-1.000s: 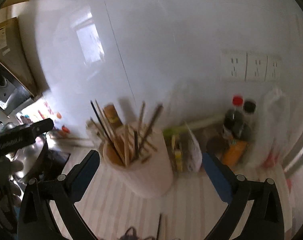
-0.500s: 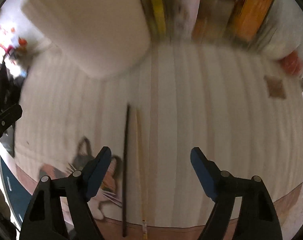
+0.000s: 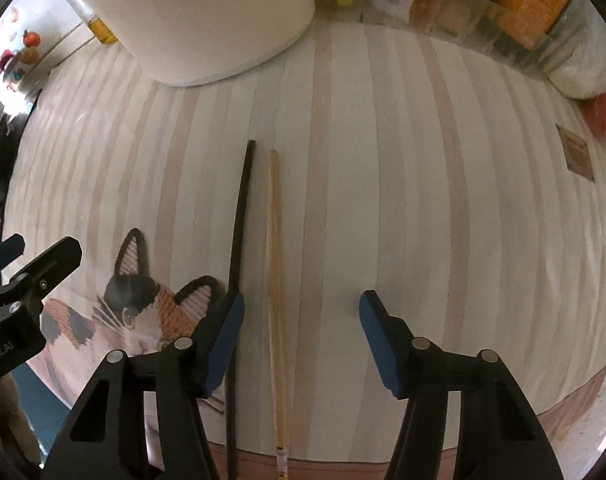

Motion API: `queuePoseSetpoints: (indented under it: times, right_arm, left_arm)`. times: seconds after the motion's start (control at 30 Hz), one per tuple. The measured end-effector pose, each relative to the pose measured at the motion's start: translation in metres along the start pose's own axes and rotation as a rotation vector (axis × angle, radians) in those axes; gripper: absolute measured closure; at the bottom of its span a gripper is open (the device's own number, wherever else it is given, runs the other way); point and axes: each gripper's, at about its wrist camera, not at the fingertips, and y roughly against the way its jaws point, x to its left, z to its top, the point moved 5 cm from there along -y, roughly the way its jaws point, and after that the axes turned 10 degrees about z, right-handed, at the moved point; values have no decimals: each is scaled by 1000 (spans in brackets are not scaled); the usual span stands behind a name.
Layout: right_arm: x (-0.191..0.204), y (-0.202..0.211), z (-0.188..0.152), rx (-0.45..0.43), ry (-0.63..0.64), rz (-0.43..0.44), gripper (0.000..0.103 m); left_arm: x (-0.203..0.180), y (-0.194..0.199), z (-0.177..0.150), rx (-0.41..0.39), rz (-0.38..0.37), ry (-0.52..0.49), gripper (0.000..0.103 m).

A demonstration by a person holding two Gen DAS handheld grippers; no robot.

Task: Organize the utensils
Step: 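Move both open tools down to the last chopsticks on the mat, then close right tool on the wooden chopstick while left tool approaches the dark chopstick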

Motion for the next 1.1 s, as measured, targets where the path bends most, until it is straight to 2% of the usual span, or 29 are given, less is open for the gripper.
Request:
queuePoseSetpoints:
  times: [0.07, 0.1, 0.17, 0.2, 0.43, 0.6, 0.7, 0.93, 1.0, 1.1]
  right_arm:
    - [1, -1, -1, -2, 23, -36, 53]
    - [0, 0, -3, -2, 38, -65, 61]
    - [6, 1, -7, -6, 47, -66, 77]
    - [9, 0, -8, -6, 44, -71, 92]
    - [-36, 9, -17, 7, -25, -69, 96]
    - [-72, 17, -26, 10, -86, -89, 96]
    - [-82, 19, -30, 7, -109, -89, 96]
    - [-97, 23, -23, -6, -146, -66, 96]
    - [-99, 23, -23, -11, -155, -57, 96]
    - [-119, 38, -23, -16, -165, -47, 96]
  left_arm:
    - [-1, 0, 0, 1, -2, -3, 0]
    - [-2, 0, 0, 1, -3, -5, 0]
    - [-5, 1, 0, 2, 1, -11, 0]
    - [-7, 1, -1, 3, -2, -13, 0]
    - [-39, 15, -5, -23, -54, -69, 4]
    - [-85, 16, -19, 16, -142, -139, 4]
    - [-110, 15, -27, 30, -163, -196, 4]
    - [-133, -11, -36, 71, -107, -271, 2]
    - [-136, -11, -36, 31, -97, -284, 0]
    - [-139, -11, -30, -3, -102, -251, 0]
